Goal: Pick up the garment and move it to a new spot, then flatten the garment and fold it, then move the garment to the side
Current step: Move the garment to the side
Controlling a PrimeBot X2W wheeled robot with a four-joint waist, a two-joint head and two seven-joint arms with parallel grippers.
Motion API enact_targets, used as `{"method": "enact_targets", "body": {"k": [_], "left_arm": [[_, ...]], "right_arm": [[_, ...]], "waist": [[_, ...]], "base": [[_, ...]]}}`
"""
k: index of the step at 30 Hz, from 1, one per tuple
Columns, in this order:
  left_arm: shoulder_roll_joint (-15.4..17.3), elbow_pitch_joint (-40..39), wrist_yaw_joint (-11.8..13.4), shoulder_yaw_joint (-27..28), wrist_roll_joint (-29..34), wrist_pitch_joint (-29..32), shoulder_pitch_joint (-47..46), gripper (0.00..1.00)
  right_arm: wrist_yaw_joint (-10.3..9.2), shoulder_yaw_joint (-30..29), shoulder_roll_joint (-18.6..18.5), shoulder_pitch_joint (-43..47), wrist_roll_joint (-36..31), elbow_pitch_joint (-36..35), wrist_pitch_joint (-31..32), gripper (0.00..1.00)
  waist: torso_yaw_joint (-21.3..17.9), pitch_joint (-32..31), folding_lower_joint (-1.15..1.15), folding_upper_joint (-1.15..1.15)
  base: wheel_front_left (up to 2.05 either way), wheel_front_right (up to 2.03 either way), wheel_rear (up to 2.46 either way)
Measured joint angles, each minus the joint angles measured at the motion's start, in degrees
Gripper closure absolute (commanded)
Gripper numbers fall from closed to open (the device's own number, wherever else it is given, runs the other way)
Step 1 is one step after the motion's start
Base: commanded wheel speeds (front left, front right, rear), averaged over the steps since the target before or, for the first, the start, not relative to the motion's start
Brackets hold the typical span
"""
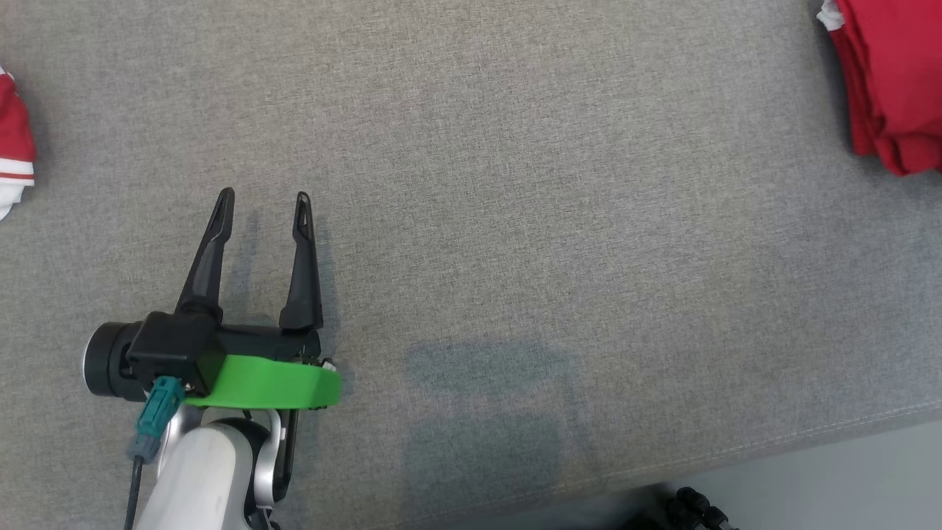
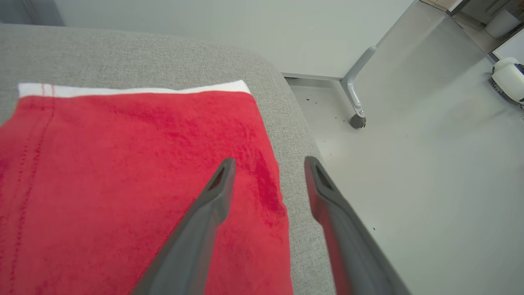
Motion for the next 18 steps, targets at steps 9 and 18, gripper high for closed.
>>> {"method": "enact_targets", "body": {"k": [9,18], "left_arm": [[0.03,0.46,0.25,-0.65,-0.07,0.14,0.37,0.00],[-0.04,1.57,0.25,-1.22,-0.58,-0.40,0.93,0.00]], "right_arm": [[0.00,-8.29,2.44,-0.04,-9.66,-1.35,-0.16,0.00],[0.00,-14.57,7.23,4.58,-16.53,-10.09,-0.21,0.00]], "waist": [[-0.85,-1.26,0.00,-0.01],[-1.41,-4.32,0.00,-0.01]], "base": [[0.00,0.00,0.00],[0.00,0.00,0.00]]}}
